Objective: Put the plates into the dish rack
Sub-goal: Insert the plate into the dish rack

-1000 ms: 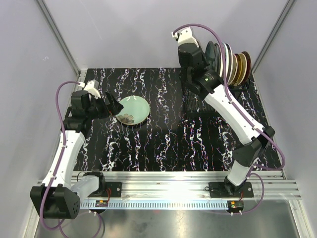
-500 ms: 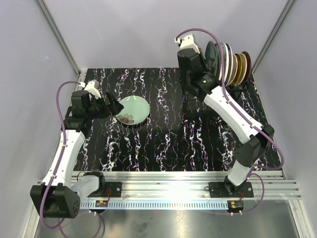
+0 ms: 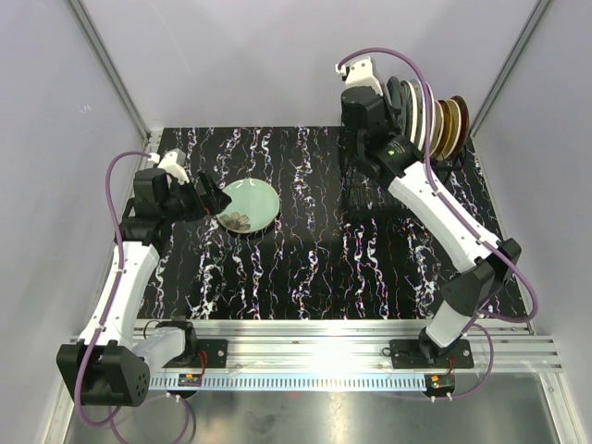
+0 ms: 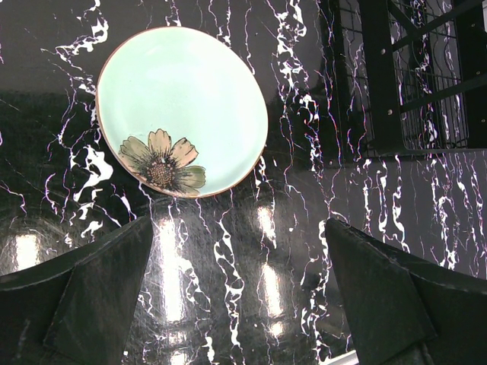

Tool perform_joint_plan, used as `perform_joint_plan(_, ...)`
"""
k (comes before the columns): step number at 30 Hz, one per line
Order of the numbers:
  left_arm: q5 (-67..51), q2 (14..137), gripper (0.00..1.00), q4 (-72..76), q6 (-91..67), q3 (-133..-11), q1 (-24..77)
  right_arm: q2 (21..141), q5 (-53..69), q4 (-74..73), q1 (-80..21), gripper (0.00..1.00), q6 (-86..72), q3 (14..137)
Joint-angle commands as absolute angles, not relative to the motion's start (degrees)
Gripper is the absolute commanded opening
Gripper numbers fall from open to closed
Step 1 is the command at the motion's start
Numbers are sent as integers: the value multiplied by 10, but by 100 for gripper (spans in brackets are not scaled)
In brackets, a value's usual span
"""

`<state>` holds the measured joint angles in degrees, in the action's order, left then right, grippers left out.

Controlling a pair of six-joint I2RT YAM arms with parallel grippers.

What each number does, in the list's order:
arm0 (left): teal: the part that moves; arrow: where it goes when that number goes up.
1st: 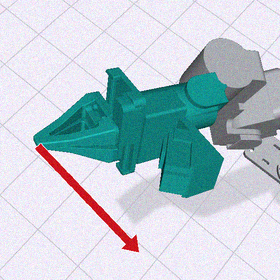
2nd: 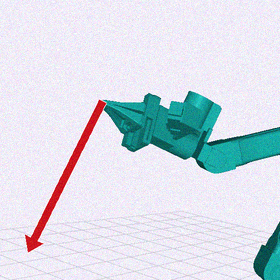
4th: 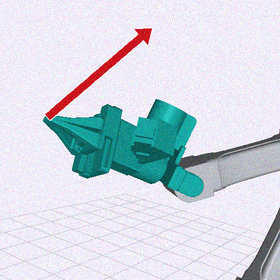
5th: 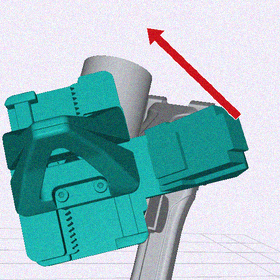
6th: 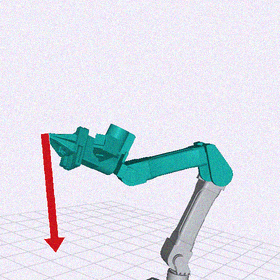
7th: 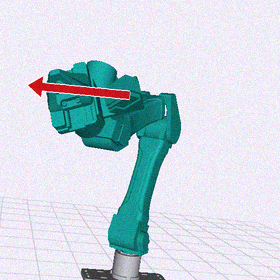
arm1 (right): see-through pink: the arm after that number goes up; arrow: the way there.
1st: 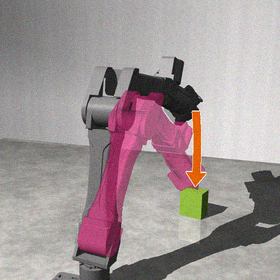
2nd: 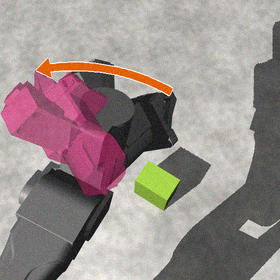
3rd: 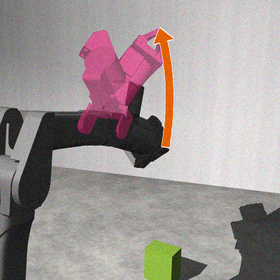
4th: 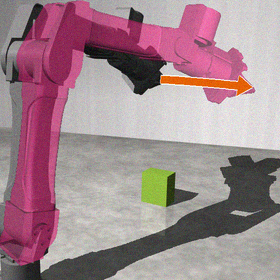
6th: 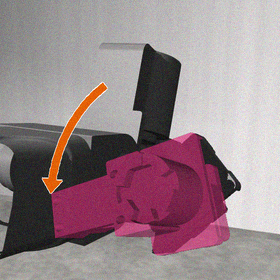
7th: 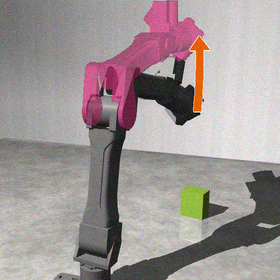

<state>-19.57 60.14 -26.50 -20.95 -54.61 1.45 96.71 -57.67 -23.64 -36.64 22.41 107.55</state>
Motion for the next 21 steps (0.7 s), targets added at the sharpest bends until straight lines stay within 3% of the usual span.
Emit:
perform_joint_plan(1,-214,602,99,-245,-212,-565,15,916,-602,-166,-358,0,207,1092)
perform_joint_plan(21,-225,608,99,-243,-215,-563,15,919,-583,-193,-338,0,121,1048)
